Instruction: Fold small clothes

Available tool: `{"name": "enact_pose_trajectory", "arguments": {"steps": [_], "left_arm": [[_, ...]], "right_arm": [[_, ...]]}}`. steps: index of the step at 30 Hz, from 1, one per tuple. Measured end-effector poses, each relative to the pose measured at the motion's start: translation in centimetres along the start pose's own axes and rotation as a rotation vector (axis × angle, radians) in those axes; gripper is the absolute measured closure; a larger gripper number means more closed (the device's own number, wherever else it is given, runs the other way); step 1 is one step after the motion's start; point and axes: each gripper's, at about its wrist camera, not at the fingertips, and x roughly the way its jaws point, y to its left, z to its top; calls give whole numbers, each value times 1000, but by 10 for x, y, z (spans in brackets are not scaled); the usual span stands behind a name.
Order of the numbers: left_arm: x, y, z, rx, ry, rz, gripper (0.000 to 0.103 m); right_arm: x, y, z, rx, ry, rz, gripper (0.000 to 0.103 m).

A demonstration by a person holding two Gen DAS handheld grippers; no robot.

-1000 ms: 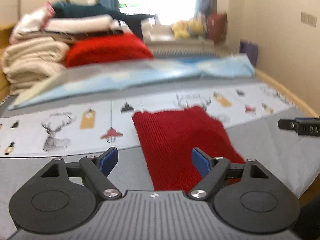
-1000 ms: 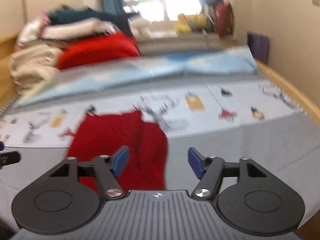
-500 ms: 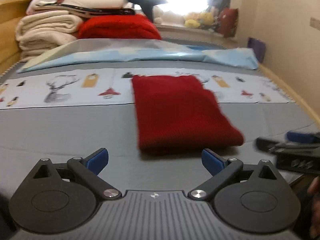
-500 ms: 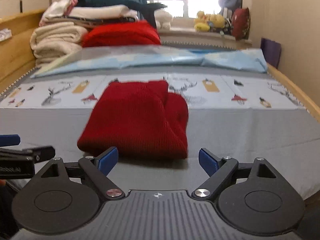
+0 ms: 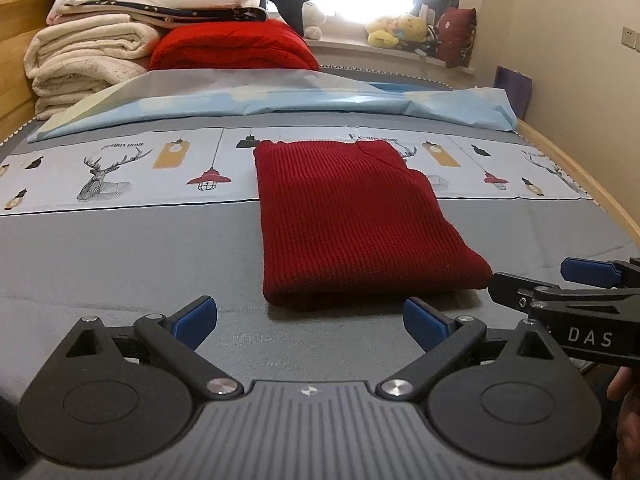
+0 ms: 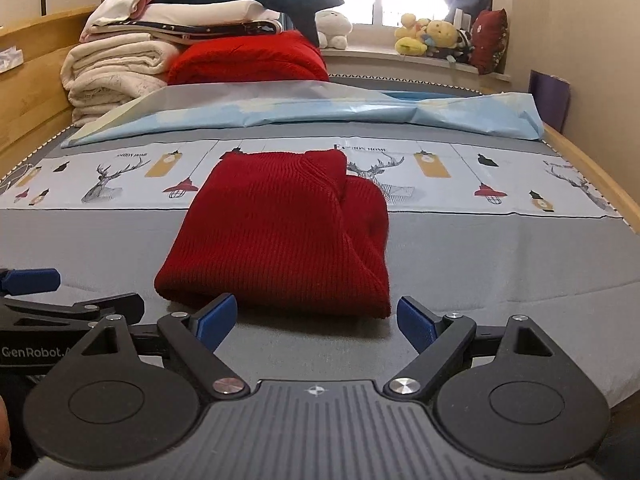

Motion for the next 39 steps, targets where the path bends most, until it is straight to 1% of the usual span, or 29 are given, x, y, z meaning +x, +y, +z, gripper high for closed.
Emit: {"name": "enact_pose_trajectory", "arguments": {"steps": [29, 39], "left_arm": [[1, 0, 0, -6, 0, -8, 2], [4, -5, -2, 1, -1, -18, 2]], "right_arm": [[1, 1, -1, -9, -4, -3, 16], [1, 2, -2, -9, -1, -16, 18]]}}
